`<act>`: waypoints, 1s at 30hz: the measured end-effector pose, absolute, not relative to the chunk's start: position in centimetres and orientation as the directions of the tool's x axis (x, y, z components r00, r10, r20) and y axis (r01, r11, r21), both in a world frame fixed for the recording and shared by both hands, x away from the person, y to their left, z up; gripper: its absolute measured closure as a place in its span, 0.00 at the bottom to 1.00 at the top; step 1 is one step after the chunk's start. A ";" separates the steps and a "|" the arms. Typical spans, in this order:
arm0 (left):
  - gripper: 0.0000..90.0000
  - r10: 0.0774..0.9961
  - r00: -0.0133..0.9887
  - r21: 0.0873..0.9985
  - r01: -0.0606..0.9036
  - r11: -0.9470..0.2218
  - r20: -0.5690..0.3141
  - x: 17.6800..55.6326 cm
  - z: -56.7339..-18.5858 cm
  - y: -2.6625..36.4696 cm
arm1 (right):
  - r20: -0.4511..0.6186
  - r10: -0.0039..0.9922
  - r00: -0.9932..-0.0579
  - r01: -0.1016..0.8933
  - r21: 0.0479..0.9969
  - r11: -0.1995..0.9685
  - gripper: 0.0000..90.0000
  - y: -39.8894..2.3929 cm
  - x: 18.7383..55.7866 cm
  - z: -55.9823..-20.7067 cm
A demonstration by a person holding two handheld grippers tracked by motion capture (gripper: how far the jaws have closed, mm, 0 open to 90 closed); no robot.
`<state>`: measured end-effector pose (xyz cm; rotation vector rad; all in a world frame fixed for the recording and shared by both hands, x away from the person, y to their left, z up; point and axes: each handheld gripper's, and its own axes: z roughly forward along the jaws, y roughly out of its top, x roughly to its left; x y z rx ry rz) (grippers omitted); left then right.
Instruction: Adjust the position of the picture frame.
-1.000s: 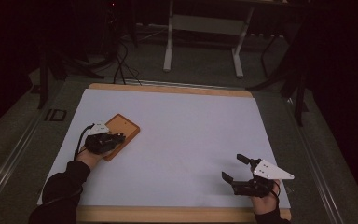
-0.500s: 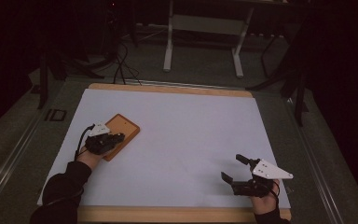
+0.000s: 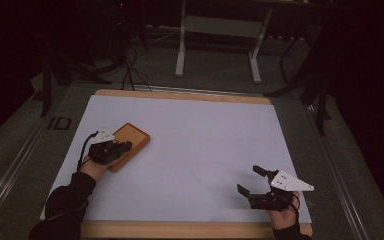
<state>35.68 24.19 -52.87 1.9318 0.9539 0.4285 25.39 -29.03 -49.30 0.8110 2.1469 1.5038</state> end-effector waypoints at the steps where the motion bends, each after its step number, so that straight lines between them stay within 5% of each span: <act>1: 0.94 0.759 0.646 0.847 0.443 -0.293 -0.075 35.6 -52.8 24.1 | 0.011 0.657 -0.754 0.234 0.939 0.253 0.13 -29.0 25.4 -49.3; 30: 0.94 0.634 0.771 0.888 0.329 -0.321 -0.056 34.8 -47.2 17.3 | -0.005 0.672 -0.740 0.211 0.948 0.239 0.13 -29.3 25.2 -48.9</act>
